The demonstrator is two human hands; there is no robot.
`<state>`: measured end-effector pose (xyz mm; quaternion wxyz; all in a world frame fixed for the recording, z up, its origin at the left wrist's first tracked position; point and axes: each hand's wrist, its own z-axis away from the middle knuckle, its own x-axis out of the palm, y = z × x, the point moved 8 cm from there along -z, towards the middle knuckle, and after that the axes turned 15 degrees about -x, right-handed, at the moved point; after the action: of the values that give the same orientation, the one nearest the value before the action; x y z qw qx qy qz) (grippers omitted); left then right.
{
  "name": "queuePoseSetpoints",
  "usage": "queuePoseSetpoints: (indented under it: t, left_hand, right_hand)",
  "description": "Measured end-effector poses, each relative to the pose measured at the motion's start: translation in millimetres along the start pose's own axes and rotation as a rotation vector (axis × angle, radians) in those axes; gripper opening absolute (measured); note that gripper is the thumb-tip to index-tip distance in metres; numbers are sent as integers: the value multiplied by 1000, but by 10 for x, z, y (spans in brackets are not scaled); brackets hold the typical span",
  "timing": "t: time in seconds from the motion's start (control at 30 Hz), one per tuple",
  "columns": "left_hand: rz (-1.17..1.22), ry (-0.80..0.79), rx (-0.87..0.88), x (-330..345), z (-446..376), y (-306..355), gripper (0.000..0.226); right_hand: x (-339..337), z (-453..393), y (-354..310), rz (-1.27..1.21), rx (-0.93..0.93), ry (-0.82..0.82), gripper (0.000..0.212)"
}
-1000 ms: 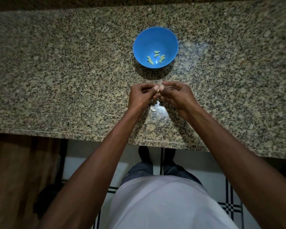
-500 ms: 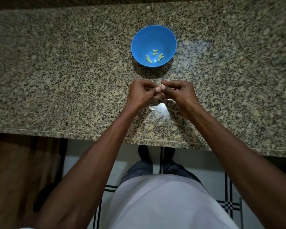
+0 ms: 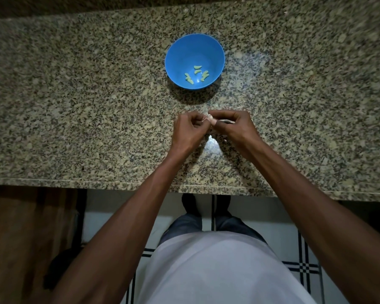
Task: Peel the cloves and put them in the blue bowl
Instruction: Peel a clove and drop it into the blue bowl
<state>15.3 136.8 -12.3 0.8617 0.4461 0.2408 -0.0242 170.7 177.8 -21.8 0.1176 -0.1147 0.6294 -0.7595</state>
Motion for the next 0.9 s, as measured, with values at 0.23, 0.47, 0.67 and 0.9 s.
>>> queuePoseSetpoints:
  t: [0.23,0.47,0.67,0.9]
  left_hand:
    - [-19,9,-21,49,-19,-18,24]
    - [-98,85,2,92,50,26,22]
    - [-93,84,24,81,88,22,20]
    - [-26,87,32,-22,172,-21,18]
  right_hand:
    - [-61,36,76,-36,19,89,24]
    - [-38,106,31,25,-53,83,18]
    - [-8,146,83,20,-25,114,18]
    - [-34,229,37,97,-48,102,13]
